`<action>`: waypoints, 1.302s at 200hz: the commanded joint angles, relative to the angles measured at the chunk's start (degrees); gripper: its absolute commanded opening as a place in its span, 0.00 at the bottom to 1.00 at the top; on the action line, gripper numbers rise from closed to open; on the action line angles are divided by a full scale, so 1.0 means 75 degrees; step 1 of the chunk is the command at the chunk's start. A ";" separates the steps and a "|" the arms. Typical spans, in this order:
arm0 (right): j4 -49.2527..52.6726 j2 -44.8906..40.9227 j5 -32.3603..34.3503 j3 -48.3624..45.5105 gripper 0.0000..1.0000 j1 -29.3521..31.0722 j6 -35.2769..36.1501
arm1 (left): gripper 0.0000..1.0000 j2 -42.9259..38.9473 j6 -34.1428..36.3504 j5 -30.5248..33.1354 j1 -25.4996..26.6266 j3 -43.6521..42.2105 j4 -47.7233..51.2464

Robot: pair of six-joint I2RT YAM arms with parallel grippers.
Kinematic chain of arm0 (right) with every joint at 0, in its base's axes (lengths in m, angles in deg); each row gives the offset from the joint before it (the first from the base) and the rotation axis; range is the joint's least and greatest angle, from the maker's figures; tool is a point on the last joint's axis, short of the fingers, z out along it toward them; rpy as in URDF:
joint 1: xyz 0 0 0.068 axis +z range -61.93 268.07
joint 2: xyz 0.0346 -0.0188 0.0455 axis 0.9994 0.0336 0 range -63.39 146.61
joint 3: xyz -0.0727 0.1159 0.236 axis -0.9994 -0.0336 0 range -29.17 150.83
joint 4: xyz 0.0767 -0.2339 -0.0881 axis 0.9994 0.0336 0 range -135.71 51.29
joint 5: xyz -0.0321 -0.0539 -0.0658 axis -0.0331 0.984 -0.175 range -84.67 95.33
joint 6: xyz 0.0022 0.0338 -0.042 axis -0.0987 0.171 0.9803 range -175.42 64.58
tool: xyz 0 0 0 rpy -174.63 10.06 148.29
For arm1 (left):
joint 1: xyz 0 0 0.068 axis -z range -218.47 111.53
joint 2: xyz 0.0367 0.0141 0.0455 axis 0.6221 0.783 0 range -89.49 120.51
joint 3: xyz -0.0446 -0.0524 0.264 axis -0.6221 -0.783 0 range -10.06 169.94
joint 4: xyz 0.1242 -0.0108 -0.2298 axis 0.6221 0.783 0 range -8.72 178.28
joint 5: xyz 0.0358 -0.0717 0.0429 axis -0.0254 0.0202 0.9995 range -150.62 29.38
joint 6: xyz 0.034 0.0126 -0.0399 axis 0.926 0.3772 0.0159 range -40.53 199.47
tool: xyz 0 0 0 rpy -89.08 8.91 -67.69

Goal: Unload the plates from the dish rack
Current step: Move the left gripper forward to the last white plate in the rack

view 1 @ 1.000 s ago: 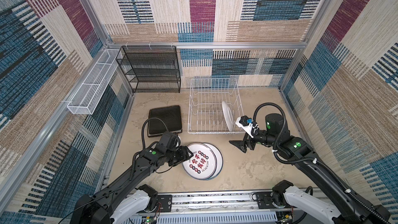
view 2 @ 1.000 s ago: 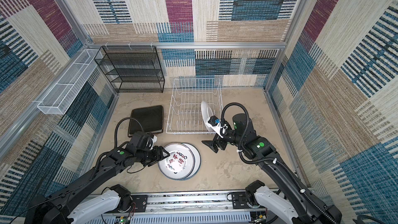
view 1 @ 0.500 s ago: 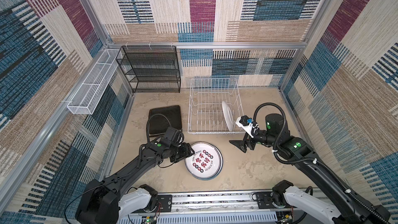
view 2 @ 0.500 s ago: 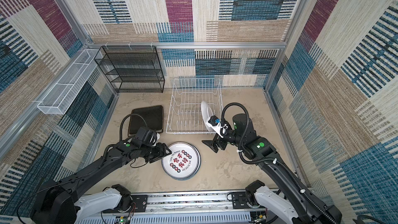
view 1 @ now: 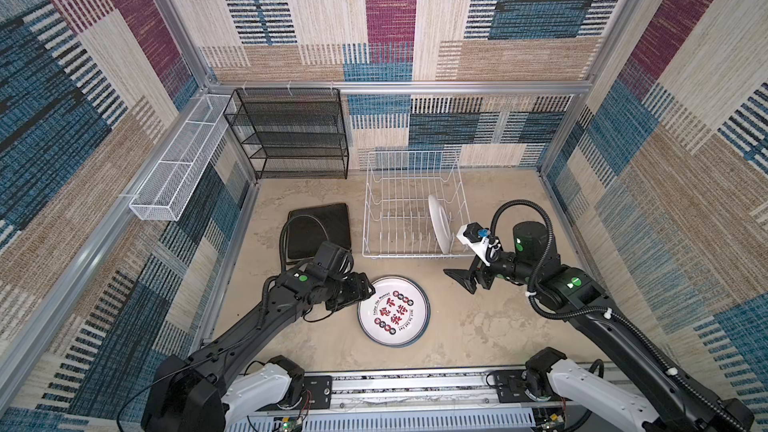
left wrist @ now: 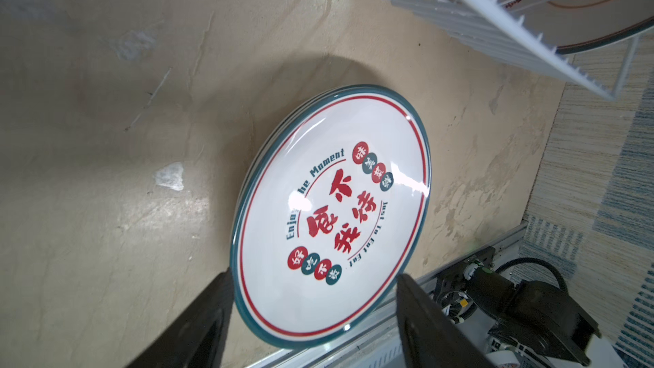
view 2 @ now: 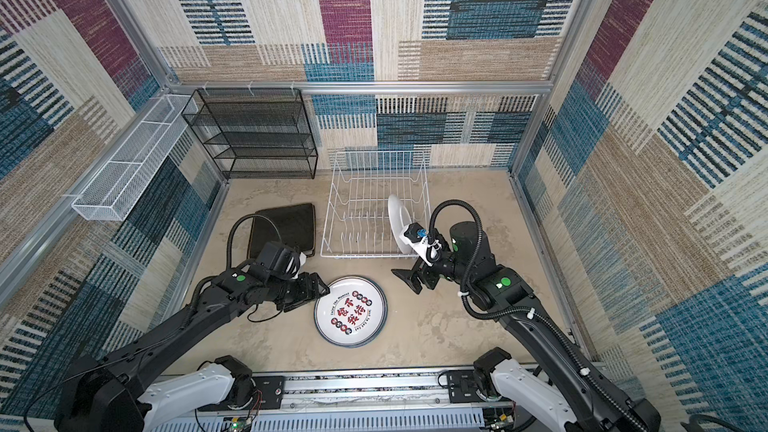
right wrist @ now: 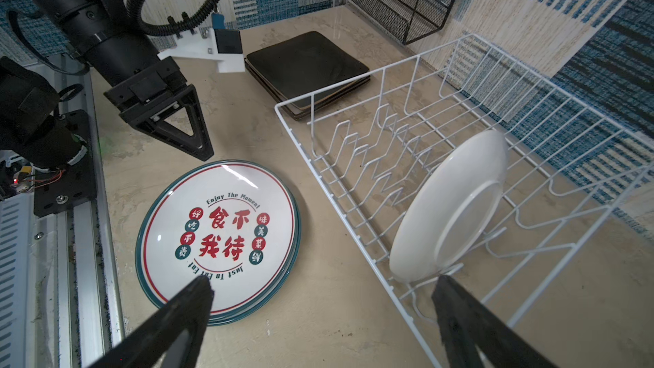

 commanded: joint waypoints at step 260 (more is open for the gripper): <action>-0.0415 0.0079 0.2219 0.0355 0.99 -0.1494 -0.3375 | 0.92 0.3501 0.1637 0.0334 0.0698 0.6556 0.0314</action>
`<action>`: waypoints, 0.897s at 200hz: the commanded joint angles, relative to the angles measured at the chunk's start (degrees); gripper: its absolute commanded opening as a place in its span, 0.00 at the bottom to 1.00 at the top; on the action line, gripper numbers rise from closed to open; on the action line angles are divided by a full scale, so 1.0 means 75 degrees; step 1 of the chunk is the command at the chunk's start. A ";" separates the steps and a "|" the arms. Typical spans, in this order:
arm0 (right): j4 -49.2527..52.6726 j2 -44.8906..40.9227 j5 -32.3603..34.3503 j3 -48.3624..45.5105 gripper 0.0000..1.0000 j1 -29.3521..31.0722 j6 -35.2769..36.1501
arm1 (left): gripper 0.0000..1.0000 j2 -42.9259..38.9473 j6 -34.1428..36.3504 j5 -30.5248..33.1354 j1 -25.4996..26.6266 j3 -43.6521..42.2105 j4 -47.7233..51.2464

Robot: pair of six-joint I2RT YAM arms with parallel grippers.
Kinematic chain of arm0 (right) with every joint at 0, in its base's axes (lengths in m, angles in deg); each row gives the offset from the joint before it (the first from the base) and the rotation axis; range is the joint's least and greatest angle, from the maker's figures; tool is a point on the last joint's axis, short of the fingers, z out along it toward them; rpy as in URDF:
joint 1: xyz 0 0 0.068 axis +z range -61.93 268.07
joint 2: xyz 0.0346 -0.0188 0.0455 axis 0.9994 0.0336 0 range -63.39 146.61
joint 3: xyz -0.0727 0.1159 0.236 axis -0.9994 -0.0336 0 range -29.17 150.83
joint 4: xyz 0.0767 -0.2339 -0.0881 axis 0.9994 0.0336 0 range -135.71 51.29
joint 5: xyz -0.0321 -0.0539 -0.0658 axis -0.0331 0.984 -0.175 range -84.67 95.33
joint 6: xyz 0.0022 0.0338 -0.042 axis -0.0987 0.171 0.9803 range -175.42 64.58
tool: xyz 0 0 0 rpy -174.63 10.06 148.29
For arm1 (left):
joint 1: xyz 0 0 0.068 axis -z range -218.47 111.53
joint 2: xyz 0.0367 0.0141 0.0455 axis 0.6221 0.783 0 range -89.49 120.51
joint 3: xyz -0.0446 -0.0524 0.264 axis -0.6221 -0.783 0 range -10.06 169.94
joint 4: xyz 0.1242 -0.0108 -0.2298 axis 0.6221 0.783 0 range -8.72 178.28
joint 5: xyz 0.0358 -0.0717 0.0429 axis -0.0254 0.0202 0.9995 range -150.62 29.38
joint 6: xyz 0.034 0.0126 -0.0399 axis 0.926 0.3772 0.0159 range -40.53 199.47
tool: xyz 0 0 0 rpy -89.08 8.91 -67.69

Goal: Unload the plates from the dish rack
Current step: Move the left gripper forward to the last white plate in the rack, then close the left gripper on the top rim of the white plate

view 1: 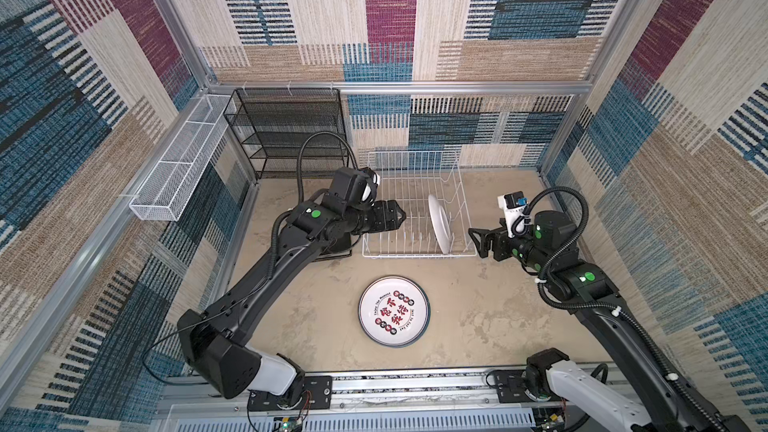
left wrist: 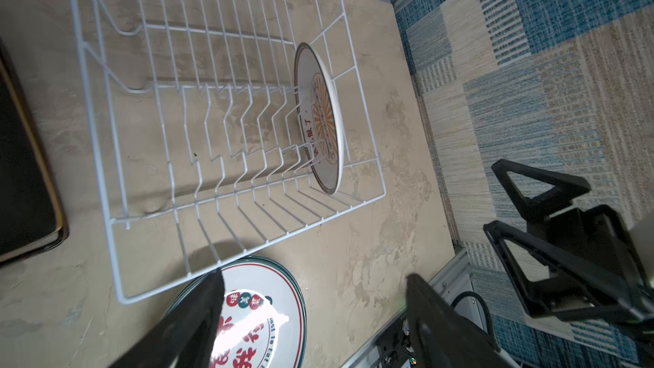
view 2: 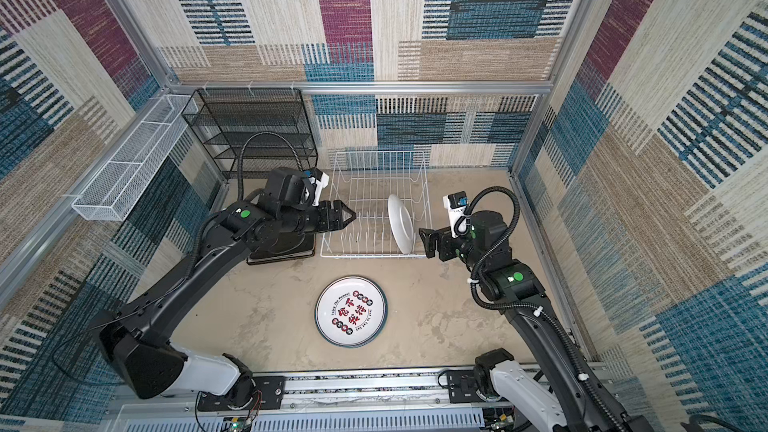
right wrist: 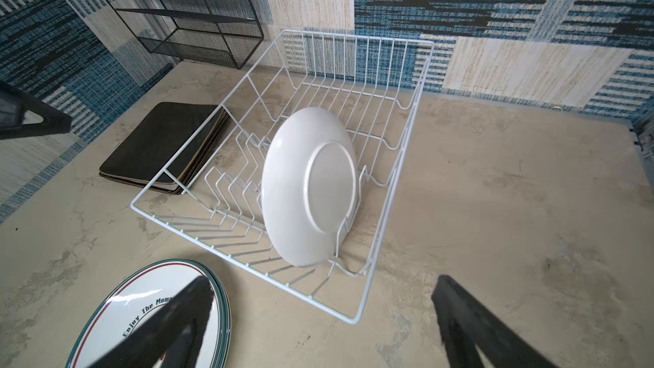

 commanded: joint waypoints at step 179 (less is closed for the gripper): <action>-0.0446 -0.0042 0.0277 -0.0258 0.99 -0.0223 -0.0691 | 0.72 0.4776 -0.0947 -0.0005 0.0895 0.3473 0.0109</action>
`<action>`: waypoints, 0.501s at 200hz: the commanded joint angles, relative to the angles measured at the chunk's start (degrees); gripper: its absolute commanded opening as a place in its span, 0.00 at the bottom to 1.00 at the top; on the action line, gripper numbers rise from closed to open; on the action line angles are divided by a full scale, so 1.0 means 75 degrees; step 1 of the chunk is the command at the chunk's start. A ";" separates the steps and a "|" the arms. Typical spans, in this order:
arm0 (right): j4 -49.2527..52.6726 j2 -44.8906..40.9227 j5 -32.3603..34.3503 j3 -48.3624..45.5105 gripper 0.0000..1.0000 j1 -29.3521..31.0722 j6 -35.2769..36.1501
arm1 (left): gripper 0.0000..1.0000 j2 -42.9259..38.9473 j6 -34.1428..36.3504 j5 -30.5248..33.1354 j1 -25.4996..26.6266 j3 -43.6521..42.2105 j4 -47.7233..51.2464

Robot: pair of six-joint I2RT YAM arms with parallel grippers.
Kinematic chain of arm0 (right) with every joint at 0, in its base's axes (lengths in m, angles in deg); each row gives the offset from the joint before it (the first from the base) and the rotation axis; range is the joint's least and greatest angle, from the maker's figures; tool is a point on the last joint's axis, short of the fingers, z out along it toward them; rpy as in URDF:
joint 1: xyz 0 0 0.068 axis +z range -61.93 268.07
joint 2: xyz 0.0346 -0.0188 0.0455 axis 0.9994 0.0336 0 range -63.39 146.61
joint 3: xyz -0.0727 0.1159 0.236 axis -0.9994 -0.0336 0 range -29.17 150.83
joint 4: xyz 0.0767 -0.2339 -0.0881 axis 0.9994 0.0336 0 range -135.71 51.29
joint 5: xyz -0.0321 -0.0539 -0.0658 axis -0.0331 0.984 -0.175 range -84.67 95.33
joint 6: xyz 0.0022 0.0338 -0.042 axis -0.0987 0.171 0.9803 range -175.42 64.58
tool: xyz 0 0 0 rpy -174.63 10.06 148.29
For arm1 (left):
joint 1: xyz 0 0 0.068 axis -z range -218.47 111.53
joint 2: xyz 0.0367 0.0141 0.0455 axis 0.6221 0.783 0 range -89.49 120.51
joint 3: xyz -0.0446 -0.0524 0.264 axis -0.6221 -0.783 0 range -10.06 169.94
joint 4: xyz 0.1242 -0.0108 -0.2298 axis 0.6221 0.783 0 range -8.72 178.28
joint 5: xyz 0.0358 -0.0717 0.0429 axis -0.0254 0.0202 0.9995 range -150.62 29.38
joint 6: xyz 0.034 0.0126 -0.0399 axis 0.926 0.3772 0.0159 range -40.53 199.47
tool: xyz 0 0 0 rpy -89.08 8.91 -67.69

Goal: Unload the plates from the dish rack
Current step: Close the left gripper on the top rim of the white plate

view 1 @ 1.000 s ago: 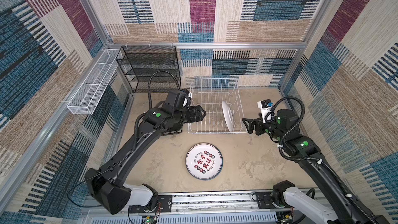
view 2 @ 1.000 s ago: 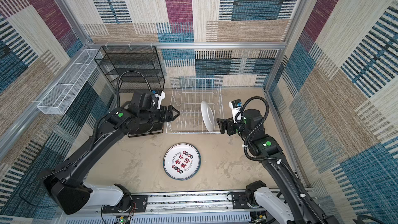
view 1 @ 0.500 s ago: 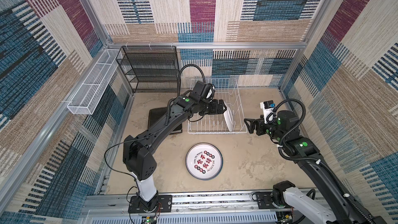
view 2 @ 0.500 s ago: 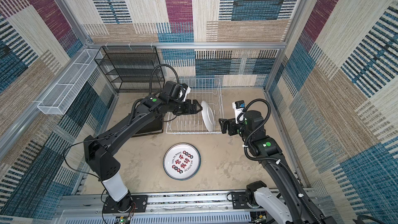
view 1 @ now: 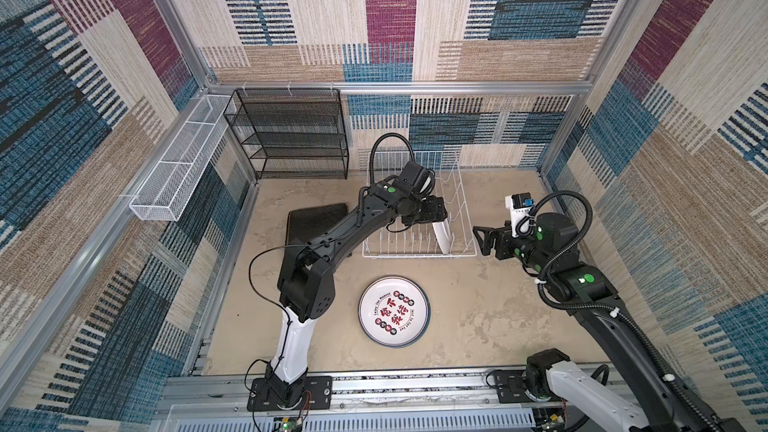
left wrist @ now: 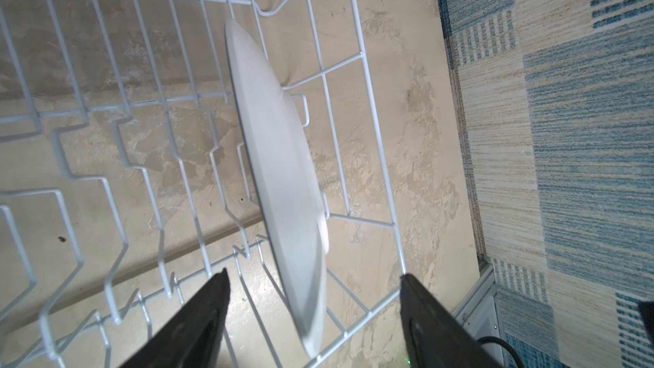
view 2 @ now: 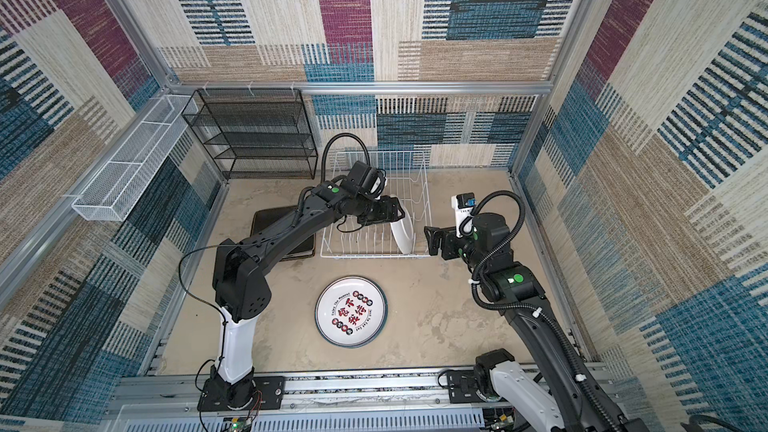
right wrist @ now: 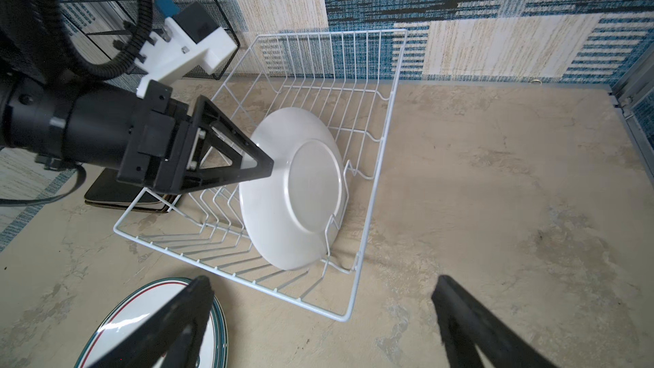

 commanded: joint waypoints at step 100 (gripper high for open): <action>-0.0336 -0.0010 0.0035 -0.0030 0.99 -0.0012 -0.0185 | 0.49 0.0619 -0.1007 0.0278 0.0208 0.0402 0.0294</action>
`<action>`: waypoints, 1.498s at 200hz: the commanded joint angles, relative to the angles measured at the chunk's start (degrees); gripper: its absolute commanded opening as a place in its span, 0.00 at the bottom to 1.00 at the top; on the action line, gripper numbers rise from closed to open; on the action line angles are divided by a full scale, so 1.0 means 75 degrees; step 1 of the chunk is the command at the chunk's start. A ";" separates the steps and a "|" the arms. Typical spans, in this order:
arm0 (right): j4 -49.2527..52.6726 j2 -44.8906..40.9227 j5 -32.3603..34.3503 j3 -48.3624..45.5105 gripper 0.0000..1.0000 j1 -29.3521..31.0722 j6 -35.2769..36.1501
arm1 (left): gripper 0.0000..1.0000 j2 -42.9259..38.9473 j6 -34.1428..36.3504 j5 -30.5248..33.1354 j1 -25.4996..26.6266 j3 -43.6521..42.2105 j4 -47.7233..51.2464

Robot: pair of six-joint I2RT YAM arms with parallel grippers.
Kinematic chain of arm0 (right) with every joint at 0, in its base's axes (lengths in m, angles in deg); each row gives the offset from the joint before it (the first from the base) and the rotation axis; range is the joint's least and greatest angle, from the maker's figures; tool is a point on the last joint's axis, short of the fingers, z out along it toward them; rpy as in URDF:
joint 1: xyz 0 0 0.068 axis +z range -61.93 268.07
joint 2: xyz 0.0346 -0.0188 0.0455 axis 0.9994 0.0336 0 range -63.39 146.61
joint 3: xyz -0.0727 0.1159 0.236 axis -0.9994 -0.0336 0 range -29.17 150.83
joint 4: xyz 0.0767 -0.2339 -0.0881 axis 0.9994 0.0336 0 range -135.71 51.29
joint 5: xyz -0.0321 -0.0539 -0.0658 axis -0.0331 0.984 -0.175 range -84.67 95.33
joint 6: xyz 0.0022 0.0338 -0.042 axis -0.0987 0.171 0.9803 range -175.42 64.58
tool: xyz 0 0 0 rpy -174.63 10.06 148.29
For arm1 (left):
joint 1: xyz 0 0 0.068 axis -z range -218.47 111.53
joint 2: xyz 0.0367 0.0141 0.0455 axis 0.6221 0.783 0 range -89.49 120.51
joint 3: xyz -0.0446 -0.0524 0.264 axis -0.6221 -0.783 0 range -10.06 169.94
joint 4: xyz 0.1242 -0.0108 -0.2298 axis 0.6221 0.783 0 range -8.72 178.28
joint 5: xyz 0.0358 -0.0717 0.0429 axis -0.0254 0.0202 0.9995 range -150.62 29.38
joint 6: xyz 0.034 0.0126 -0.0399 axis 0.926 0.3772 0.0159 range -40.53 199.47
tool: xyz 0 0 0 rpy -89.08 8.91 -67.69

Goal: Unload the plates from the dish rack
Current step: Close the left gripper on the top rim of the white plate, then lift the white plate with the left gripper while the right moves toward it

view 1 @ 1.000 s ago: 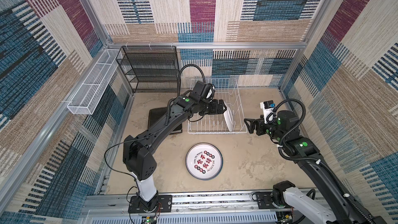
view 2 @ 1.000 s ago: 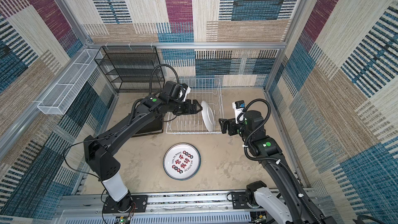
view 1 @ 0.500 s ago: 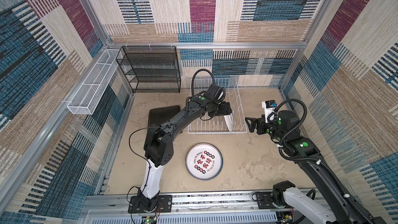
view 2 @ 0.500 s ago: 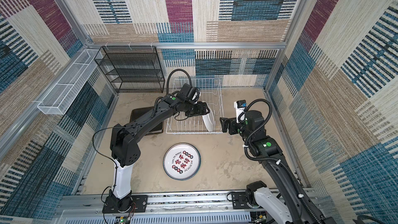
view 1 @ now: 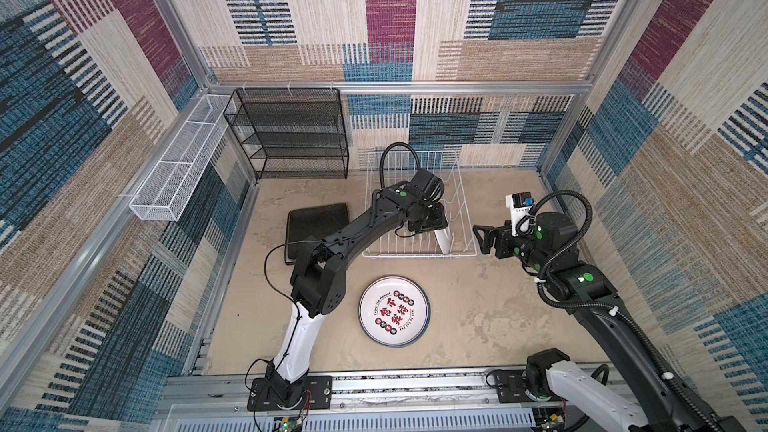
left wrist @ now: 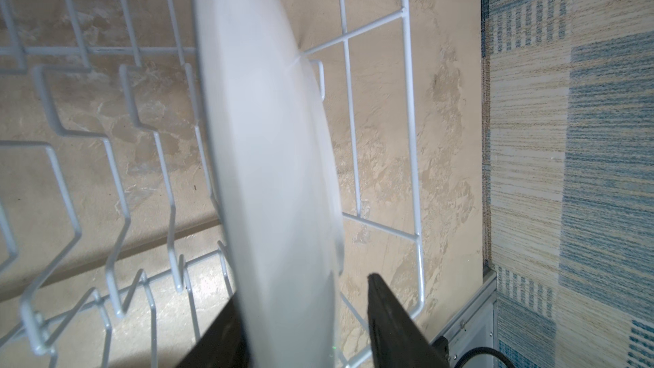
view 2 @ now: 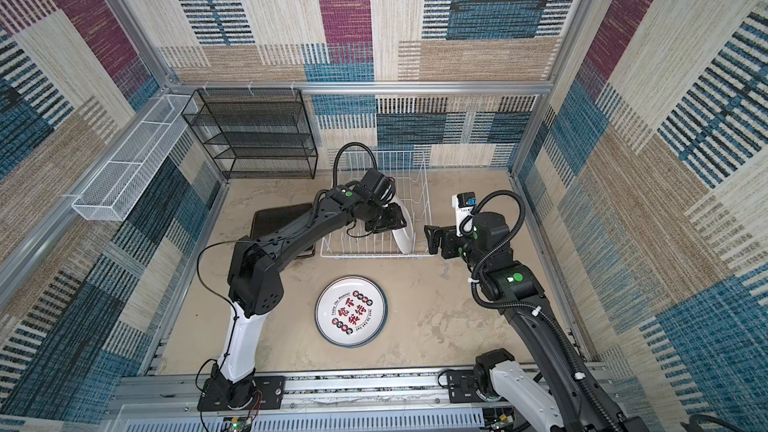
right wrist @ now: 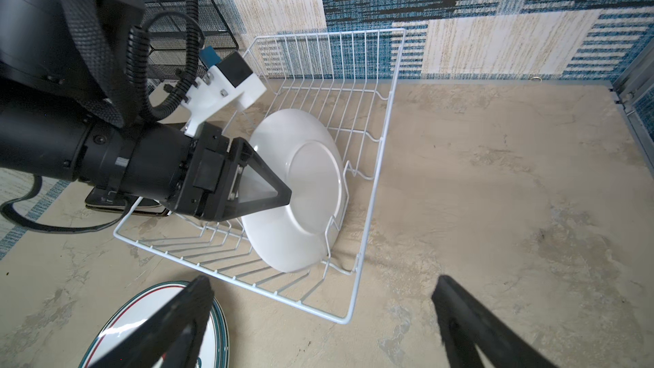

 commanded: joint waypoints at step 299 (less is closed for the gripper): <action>-0.0245 -0.0190 0.0133 0.0386 0.99 -0.0012 -0.0458 | 0.00 -0.1068 -0.0498 -0.1533 -0.0045 -0.0127 -0.1745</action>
